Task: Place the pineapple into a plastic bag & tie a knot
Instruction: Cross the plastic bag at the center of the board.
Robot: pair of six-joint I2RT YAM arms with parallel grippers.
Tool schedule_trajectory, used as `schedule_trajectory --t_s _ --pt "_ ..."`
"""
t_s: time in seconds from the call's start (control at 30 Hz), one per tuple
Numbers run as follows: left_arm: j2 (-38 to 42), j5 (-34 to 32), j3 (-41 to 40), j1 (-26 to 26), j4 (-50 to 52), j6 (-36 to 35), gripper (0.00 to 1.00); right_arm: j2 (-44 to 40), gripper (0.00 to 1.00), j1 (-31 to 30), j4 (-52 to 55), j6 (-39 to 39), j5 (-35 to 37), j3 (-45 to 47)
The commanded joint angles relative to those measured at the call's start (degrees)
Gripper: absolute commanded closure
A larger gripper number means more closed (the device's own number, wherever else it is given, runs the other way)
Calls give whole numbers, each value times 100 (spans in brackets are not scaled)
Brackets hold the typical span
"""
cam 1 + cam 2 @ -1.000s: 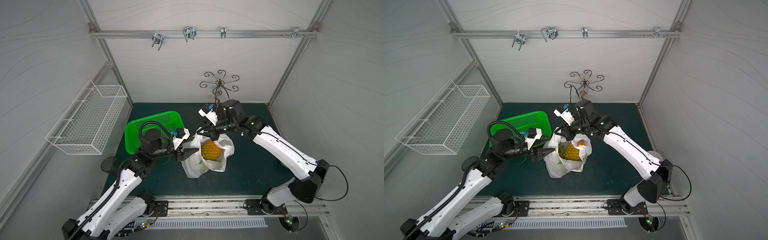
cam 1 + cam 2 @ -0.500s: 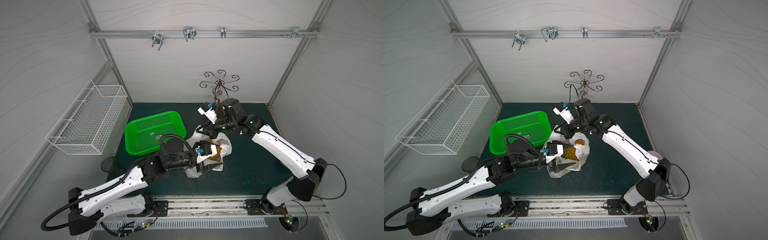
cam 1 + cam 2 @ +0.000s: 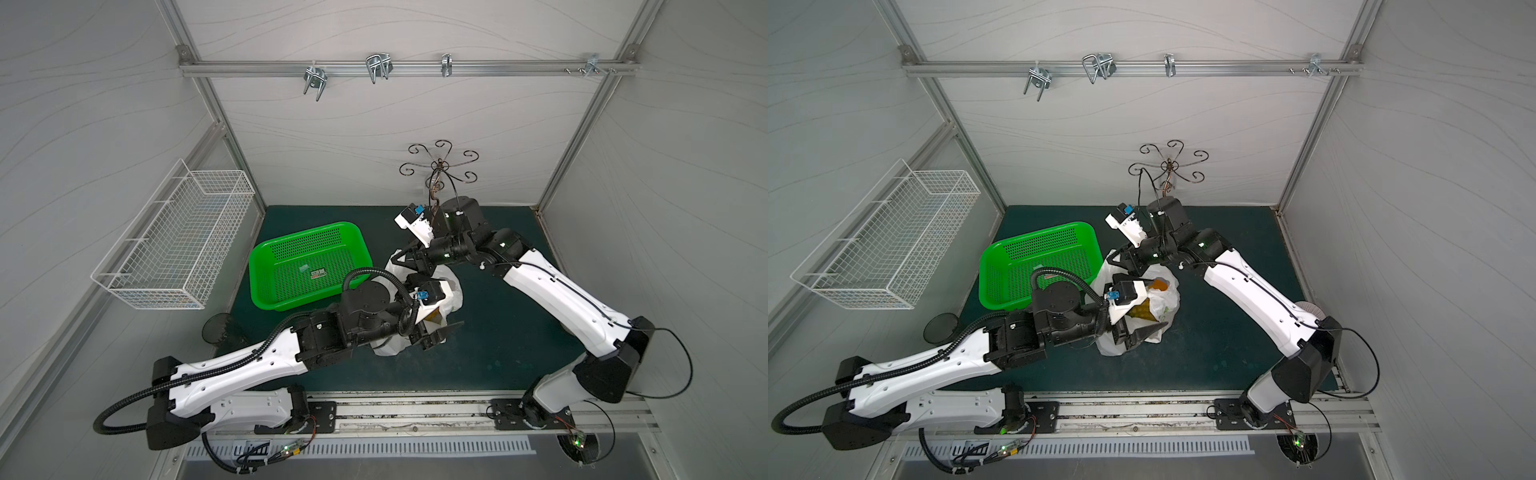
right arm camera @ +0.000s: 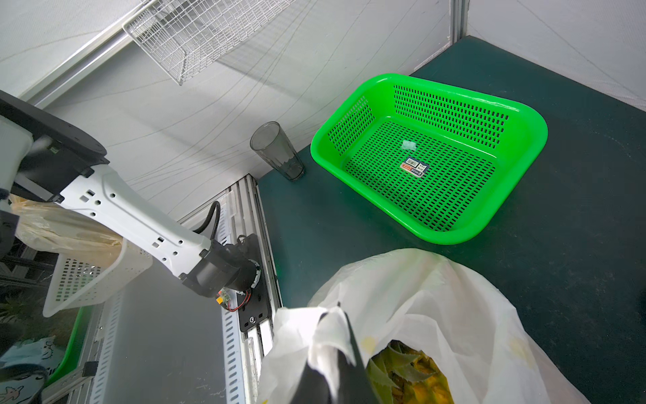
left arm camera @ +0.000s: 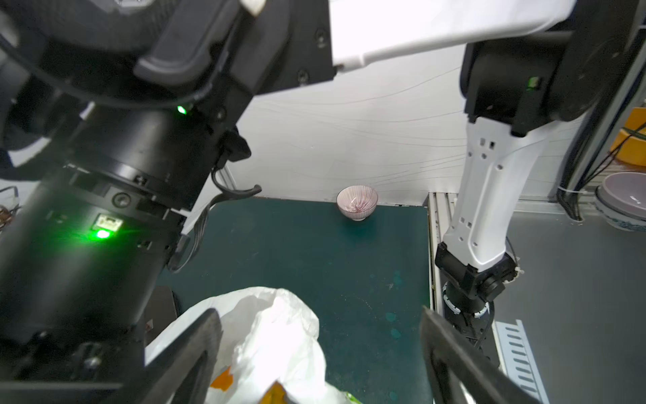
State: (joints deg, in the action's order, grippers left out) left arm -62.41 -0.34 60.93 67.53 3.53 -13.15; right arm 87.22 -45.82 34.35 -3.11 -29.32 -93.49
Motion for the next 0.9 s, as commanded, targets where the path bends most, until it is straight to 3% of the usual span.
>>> schedule_trajectory --t_s 0.0,0.2,0.37,0.77,0.87 --pt "-87 -704 213 41 -215 395 10 40 100 -50 -3 30 32 -133" --pt "-216 -1594 128 102 -326 576 10 39 100 -58 36 48 24 -152" --pt "-263 -1771 56 112 -353 526 13 36 100 -63 56 52 17 -153" --pt "-178 -1645 -193 129 -208 -9 34 62 100 -67 46 71 -2 -182" --pt "-117 -1703 -273 129 -220 -107 49 70 100 -67 46 74 -14 -204"
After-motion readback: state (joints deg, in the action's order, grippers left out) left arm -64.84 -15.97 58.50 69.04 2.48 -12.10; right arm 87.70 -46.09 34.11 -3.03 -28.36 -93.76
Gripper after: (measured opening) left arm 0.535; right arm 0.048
